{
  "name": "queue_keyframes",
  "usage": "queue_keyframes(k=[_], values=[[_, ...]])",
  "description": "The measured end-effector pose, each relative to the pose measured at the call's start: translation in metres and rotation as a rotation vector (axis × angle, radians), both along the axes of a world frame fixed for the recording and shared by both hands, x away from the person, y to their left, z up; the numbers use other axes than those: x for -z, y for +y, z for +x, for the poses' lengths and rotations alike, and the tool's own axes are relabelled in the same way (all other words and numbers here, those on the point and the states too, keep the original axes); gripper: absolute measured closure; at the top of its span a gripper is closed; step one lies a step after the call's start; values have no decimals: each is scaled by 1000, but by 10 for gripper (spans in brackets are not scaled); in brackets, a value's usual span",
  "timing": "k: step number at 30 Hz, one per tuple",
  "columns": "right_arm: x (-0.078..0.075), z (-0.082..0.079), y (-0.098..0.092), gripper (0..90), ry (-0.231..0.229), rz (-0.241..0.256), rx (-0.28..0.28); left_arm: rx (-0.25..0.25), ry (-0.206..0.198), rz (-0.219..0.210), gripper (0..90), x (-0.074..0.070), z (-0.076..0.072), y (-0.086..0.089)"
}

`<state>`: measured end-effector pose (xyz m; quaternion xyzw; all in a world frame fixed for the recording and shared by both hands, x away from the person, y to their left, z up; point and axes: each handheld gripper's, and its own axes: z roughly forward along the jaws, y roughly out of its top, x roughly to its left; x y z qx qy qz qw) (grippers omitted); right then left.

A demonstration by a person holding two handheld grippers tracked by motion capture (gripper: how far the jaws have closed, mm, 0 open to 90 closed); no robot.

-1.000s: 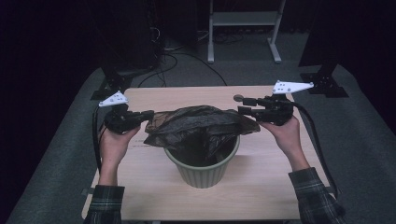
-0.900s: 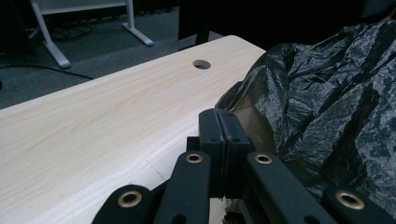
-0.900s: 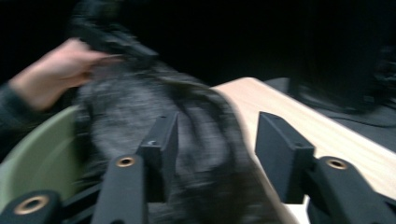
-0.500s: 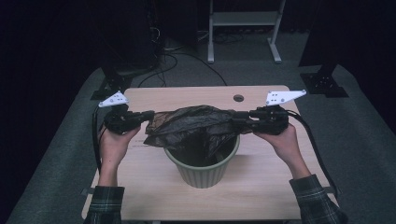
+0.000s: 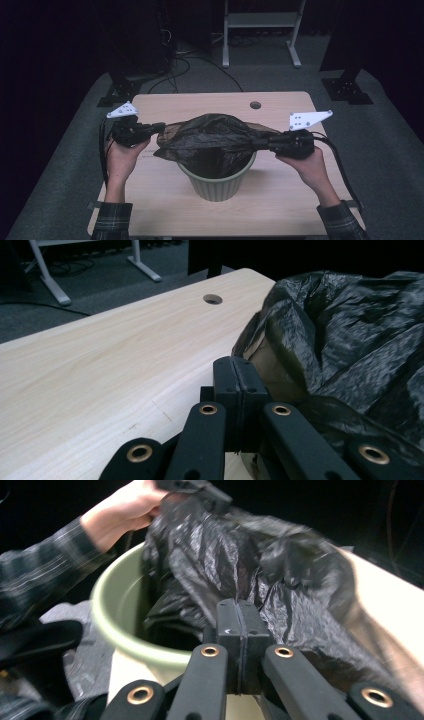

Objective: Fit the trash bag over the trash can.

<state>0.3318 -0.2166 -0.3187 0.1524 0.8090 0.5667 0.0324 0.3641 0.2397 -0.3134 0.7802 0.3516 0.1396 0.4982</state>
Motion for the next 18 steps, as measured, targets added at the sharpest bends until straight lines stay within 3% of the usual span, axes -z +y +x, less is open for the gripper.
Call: queue_keyframes(k=[9,13,18], values=[[11,-27,1,899,5,-4,-67,0,14,4,899,7,-4,2],[22,-38,7,899,21,-30,-102,-2,27,14,900,11,-3,2],[37,-44,20,899,34,-103,-127,-2,50,27,900,20,0,0]])
